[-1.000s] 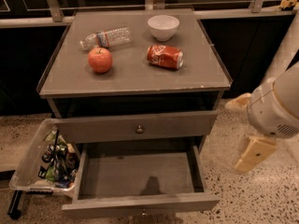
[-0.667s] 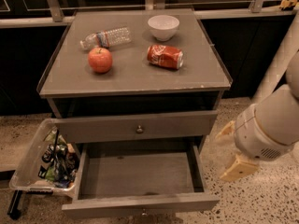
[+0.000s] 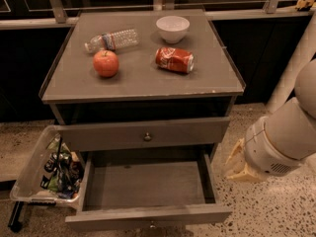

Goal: Close middle drawer

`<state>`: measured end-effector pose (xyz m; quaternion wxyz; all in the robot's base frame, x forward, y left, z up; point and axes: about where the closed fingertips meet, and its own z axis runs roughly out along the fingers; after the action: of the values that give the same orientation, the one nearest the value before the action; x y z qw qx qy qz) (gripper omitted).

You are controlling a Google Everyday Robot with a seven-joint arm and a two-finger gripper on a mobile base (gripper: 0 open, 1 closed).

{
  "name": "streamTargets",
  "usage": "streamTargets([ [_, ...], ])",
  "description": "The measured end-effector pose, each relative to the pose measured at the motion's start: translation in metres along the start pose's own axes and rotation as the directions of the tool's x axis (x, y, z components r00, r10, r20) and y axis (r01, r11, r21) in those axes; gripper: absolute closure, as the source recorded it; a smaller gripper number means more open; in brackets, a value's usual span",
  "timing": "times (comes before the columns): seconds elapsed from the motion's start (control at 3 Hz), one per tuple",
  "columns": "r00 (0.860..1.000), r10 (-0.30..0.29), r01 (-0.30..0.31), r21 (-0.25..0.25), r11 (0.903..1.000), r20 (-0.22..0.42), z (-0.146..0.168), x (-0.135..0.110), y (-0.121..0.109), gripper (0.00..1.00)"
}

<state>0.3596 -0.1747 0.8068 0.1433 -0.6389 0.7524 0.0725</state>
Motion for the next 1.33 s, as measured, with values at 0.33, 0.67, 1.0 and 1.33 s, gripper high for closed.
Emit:
streamTargets([
  [0.33, 0.998, 0.045, -0.043, -0.041, 0.9982, 0.041, 0.048, -0.003, 0.007, 1.00],
  [0.67, 0.994, 0.082, -0.078, -0.047, 0.9958, 0.077, 0.110, 0.001, 0.002, 1.00],
  [1.0, 0.986, 0.122, -0.121, -0.016, 0.9925, 0.115, 0.168, 0.011, -0.015, 1.00],
  [1.33, 0.986, 0.122, -0.121, -0.017, 0.9925, 0.114, 0.167, 0.011, -0.014, 1.00],
])
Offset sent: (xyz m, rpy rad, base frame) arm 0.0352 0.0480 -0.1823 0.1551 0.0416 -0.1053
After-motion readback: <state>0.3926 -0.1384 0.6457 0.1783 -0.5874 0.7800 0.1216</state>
